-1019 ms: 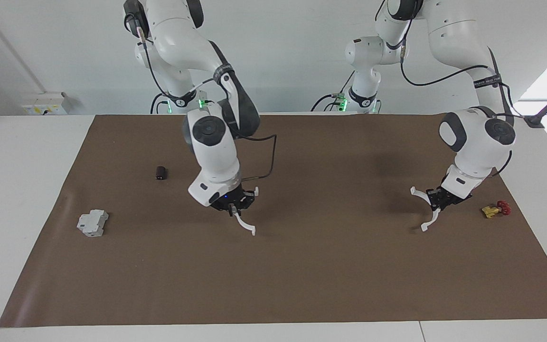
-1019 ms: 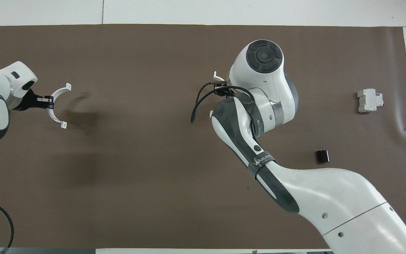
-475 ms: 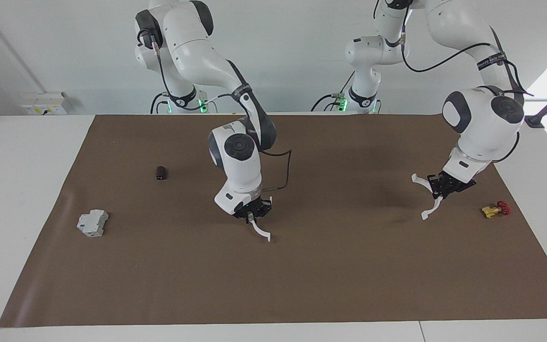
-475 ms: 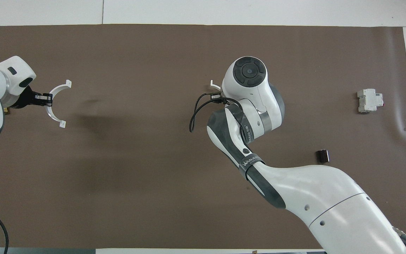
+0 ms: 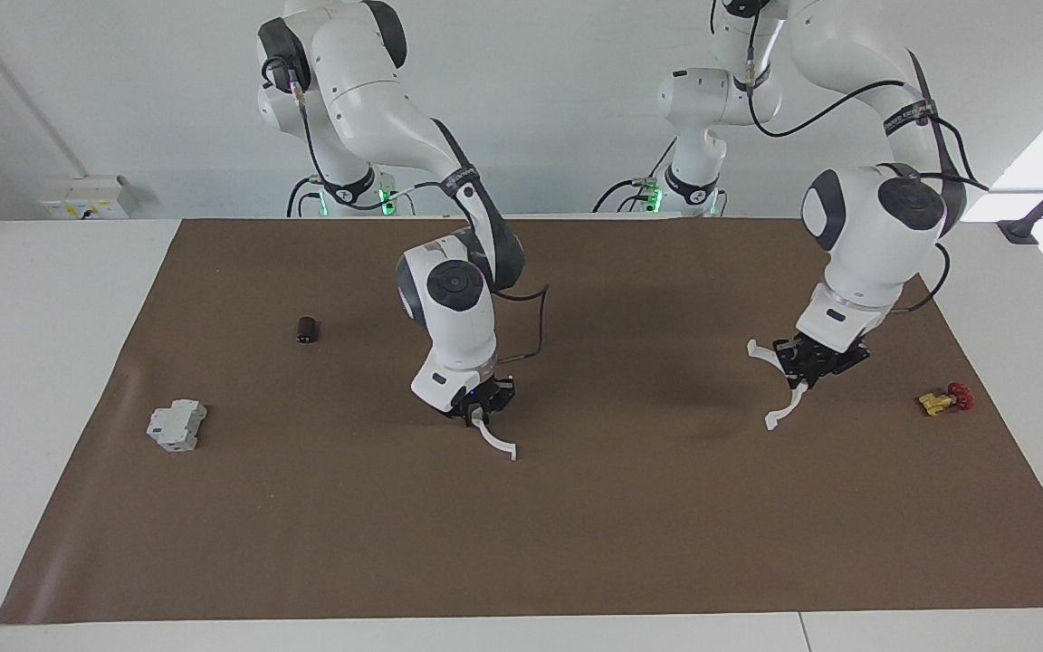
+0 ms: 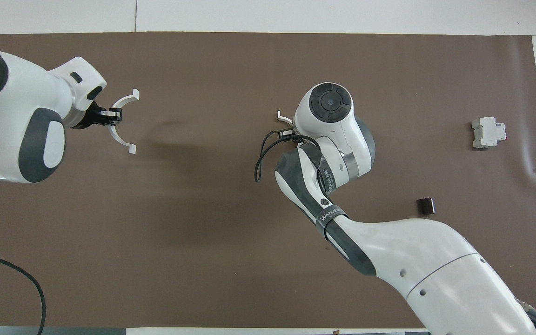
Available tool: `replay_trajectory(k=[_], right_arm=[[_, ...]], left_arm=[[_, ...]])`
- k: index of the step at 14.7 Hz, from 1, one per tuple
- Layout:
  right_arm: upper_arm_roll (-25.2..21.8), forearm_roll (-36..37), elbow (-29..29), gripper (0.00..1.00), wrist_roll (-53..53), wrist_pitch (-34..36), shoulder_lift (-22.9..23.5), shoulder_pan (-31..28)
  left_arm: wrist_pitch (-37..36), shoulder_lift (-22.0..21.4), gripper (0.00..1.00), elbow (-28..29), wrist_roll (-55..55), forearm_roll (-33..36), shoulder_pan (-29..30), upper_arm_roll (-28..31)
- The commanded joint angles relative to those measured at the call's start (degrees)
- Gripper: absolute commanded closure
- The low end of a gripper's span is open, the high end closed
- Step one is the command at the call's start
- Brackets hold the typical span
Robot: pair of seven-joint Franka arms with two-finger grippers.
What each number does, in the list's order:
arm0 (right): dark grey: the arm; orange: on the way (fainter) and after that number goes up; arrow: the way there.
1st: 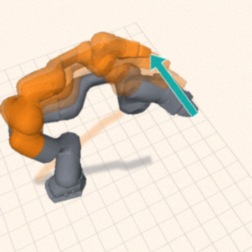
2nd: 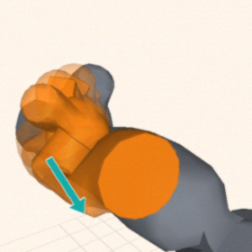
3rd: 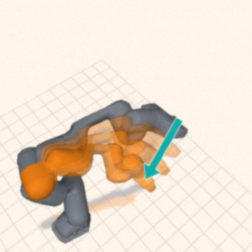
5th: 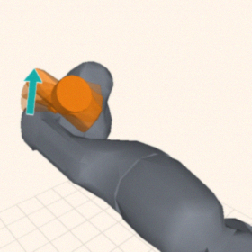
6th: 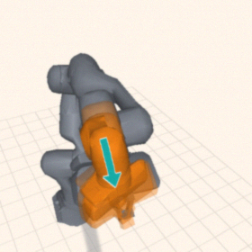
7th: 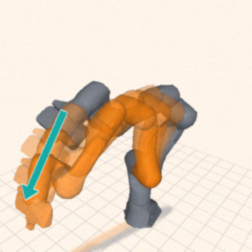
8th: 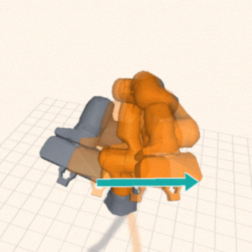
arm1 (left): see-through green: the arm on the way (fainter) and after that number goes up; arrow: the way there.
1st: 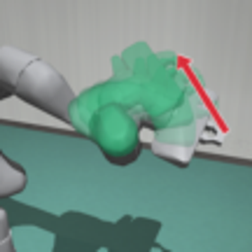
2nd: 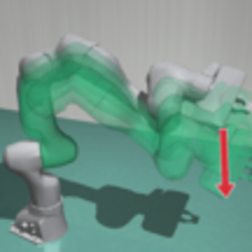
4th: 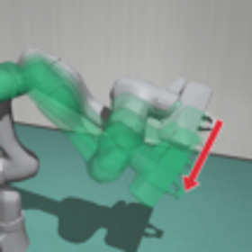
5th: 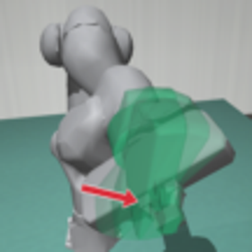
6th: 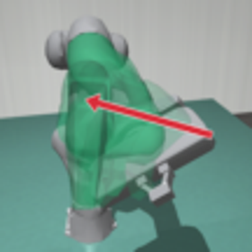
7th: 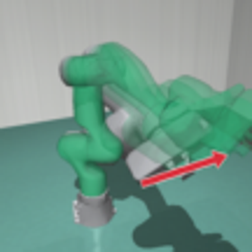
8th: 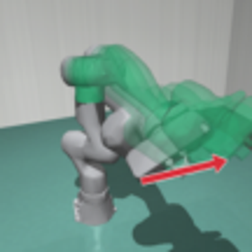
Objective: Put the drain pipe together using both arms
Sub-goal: 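Carry the clamp halves toward the table center with both grippers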
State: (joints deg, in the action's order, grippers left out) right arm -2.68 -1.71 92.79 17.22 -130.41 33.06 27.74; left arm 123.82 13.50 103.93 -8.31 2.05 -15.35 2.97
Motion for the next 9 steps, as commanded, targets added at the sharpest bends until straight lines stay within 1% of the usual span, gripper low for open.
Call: replay_trajectory(k=[1,3,5,6,7,9], right_arm=[[0.14,-0.57,-5.12,0.0,-0.26,4.86,-1.6,-0.67],[0.05,-1.8,-9.54,0.0,3.41,8.05,-1.42,-0.76],[-0.04,-1.9,-12.18,0.0,3.78,8.59,-2.12,-2.33],[-0.13,-2.24,-13.42,0.0,3.87,8.68,-3.52,-4.17],[-0.3,-1.29,-13.43,0.0,3.61,10.68,-5.27,-6.62],[-0.3,-1.28,-13.43,0.0,1.34,18.13,-9.83,-11.63]], left_arm=[[-1.31,4.33,1.0,-5.56,-6.87,1.2,-5.11,0.81],[-1.48,8.45,1.0,-10.21,-12.14,1.29,-8.37,0.81],[-2.96,12.59,1.0,-14.34,-15.76,1.37,-11.8,0.9],[-3.67,14.35,1.0,-16.71,-16.9,1.29,-12.77,0.9],[-3.94,15.49,1.0,-18.13,-17.96,1.29,-13.91,0.9],[-3.77,18.48,1.0,-20.06,-20.94,1.37,-16.72,0.98]])
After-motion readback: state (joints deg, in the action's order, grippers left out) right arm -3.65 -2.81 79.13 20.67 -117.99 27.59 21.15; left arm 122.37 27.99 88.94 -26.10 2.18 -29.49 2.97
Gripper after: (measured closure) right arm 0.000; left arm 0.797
